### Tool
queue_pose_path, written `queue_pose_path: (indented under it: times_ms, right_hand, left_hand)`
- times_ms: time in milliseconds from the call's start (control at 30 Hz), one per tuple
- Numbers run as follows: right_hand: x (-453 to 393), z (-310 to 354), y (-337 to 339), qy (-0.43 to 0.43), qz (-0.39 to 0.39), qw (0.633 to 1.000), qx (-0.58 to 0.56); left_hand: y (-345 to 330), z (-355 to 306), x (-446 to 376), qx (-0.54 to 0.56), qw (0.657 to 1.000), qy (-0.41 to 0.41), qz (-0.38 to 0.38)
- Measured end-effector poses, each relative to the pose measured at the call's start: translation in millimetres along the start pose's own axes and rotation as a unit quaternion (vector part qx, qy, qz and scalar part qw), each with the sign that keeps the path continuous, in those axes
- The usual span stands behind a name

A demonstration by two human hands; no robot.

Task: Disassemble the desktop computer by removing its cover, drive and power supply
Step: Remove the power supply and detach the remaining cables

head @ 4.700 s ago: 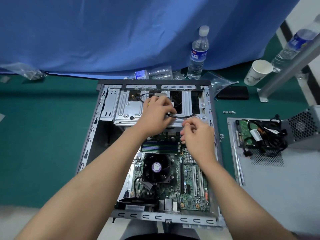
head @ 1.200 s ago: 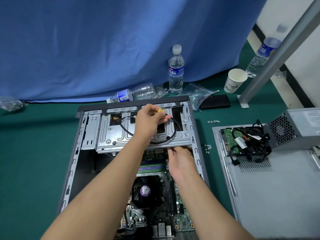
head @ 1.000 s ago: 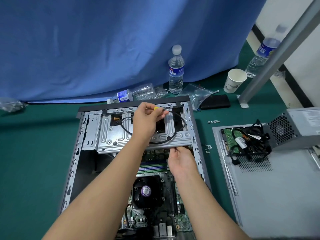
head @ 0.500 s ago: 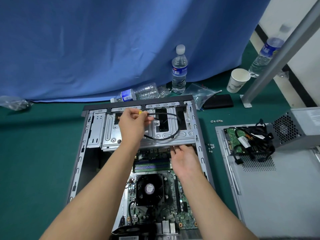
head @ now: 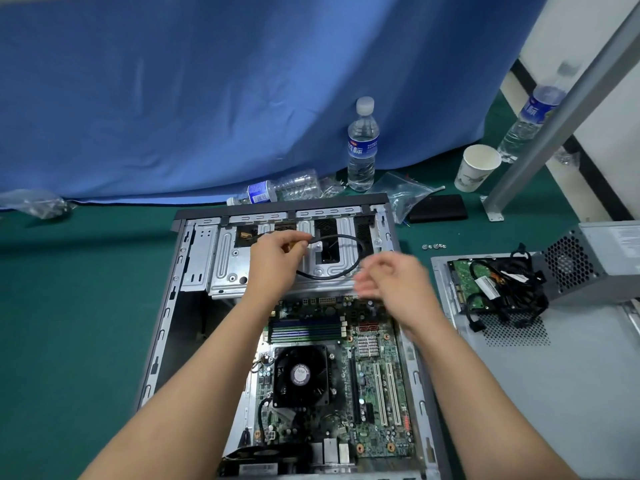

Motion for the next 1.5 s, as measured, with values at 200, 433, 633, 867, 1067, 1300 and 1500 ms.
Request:
queue_pose_path:
  times_ms: [200,433,633,867,1067,1300,1500]
  right_hand:
    - [-36,39,7,0.205,-0.079,0.967,0.132]
    - [-51,41,-21,0.258,-0.050,0.939,0.223]
    - [-54,44,-28,0.276,-0.076,0.922,0.259]
    - [-58,37,-19,0.257,-0.131,0.921,0.262]
    - [-54,37,-8,0.259,-0.168,0.929,0.205]
    - [-48,42,-8,0.287,-0.155,0.929,0.174]
    - [-46,44,-13,0.308,-0.139,0.918,0.206]
  left_hand:
    - [0,-1,-1,-0.018,0.999,-0.026,-0.015]
    - [-9,-12,7,-0.115,0.988,-0.100,0.033]
    - [-23,-13,9,-0.192,0.968,-0.124,0.103]
    - [-24,-9,7,-0.072,0.995,-0.048,0.052]
    - [-28,-22,8,-0.104,0.987,-0.116,0.044]
    - [-42,-28,11,-0.188,0.960,-0.207,0.033]
    - [-29,-24,7,-0.132,0.976,-0.174,0.021]
Point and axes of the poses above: each hand's wrist, its own x-axis away from the middle knuckle, its own y-axis out of the back of the hand, z = x × y, the point moved 9 cm from there along -x, towards the middle knuckle, and after that the axes turned 12 degrees about -z, right-handed, at the moved point
